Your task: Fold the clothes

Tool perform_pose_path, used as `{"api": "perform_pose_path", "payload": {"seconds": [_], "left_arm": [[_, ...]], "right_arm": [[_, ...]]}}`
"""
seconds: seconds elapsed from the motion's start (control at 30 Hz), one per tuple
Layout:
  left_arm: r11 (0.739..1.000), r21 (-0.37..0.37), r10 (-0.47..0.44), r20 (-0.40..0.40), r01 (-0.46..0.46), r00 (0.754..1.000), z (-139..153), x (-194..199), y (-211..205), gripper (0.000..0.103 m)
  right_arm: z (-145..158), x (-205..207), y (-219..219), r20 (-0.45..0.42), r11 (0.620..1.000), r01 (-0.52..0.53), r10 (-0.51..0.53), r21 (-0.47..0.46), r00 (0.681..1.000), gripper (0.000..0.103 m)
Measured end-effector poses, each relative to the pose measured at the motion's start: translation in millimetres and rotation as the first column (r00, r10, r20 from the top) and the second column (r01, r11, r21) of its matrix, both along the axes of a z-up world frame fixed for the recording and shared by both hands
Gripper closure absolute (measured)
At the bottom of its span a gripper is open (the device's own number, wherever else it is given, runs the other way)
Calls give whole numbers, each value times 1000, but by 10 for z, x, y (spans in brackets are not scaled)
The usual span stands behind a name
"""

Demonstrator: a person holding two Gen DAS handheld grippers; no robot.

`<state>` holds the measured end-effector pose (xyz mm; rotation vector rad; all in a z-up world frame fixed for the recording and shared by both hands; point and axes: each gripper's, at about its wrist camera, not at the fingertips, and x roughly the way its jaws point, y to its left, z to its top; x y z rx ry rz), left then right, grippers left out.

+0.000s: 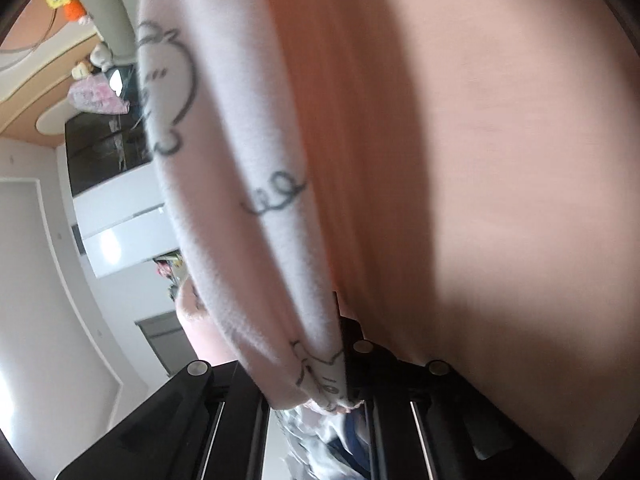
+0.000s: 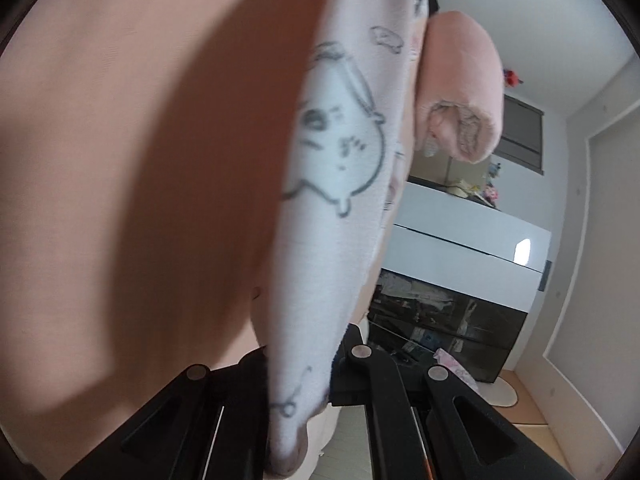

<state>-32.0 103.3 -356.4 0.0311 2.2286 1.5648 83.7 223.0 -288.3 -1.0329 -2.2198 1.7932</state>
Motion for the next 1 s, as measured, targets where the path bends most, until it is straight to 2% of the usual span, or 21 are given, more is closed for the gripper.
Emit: {"api": "perform_pose_path", "payload": {"seconds": [0.17, 0.37, 0.63, 0.7, 0.73, 0.77, 0.83, 0.87, 0.9, 0.93, 0.97, 1.0], "left_arm": [[999, 28, 34, 5, -34, 999, 9, 183, -130, 100], [1000, 12, 9, 23, -9, 1000, 14, 444, -289, 100], [999, 4, -36, -33, 36, 999, -41, 630, -472, 99], [999, -6, -44, -56, 43, 997, -67, 657, -508, 99], [1000, -8, -19, -46, 19, 999, -52, 662, -512, 98], [1000, -10, 6, -36, -6, 999, -37, 667, -515, 98], [998, -14, 53, -16, -53, 998, -6, 680, -525, 90], [998, -13, 56, -10, -56, 998, 24, 711, -546, 87], [998, -12, 60, -5, -60, 998, 55, 743, -568, 80], [998, -11, 63, 1, -63, 998, 87, 774, -591, 76], [998, -7, 69, 20, -69, 997, 126, 804, -618, 65], [997, -2, 73, 35, -73, 997, 164, 833, -645, 42]], "right_arm": [[-33, 144, -33, 21, 1000, 3, -3, -14, 1000, 101], [-73, 317, -73, 46, 1000, 8, -6, -30, 999, 101], [-94, 341, -57, 45, 1000, 1, 0, -24, 999, 100], [-124, 337, -53, 40, 1000, -11, 11, -4, 999, 99], [-146, 354, -56, 34, 1000, -17, 17, 8, 999, 97], [-168, 371, -59, 29, 1000, -24, 23, 20, 999, 91], [-172, 415, -65, 17, 999, -33, 33, 31, 999, 86], [-159, 438, -59, 13, 999, -35, 35, 29, 999, 79], [-122, 459, -49, 8, 999, -30, 30, 17, 1000, 76], [-79, 480, -40, 3, 1000, -22, 22, 3, 1000, 65], [-36, 502, -30, -3, 1000, -15, 15, -12, 1000, 53], [7, 523, -20, -8, 1000, -8, 8, -27, 1000, 49]]}}
